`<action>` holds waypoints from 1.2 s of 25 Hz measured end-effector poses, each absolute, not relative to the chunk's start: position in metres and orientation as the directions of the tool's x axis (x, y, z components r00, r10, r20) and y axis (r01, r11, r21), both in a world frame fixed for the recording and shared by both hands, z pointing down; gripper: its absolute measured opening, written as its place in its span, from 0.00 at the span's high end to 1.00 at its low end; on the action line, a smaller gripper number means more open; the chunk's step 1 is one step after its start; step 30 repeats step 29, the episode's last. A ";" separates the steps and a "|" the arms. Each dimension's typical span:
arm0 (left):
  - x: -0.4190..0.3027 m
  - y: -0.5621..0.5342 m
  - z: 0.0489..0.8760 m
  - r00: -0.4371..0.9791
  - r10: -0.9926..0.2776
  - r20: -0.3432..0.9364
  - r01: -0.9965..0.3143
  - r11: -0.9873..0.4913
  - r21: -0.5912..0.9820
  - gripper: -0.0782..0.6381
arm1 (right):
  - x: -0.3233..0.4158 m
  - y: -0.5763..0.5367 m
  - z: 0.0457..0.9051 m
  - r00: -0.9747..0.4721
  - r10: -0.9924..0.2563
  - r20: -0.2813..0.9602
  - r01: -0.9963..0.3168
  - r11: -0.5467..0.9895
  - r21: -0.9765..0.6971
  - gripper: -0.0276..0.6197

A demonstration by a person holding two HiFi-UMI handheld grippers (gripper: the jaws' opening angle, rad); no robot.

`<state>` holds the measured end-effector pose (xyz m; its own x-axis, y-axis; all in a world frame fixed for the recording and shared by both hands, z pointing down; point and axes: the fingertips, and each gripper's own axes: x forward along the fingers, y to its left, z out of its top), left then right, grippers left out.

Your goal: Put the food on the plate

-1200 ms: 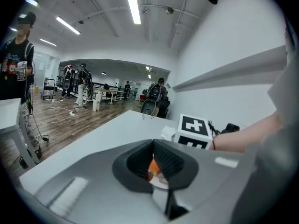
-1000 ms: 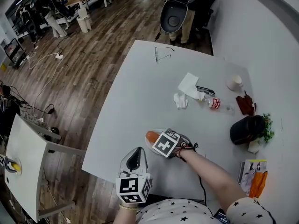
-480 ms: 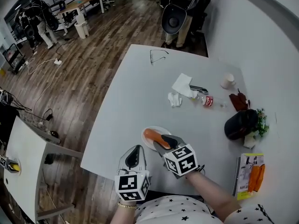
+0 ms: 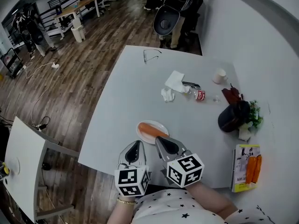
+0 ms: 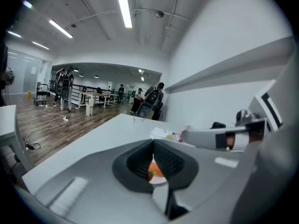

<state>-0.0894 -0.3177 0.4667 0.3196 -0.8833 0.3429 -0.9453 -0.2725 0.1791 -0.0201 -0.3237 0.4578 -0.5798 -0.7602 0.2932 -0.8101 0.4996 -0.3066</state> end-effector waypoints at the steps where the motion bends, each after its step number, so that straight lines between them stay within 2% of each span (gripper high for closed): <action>1: -0.089 -0.317 0.466 0.320 -0.883 0.343 -0.945 -0.274 0.177 0.88 | -0.019 -0.324 0.457 -0.573 -0.765 0.294 -0.815 0.494 -0.301 0.96; 13: -0.093 -0.319 0.455 0.297 -0.900 0.320 -0.953 -0.255 0.166 0.88 | -0.034 -0.316 0.441 -0.616 -0.740 0.271 -0.788 0.564 -0.248 0.96; 30: -0.085 -0.328 0.451 0.317 -0.897 0.307 -0.946 -0.275 0.171 0.88 | -0.035 -0.320 0.442 -0.623 -0.731 0.278 -0.782 0.581 -0.226 0.96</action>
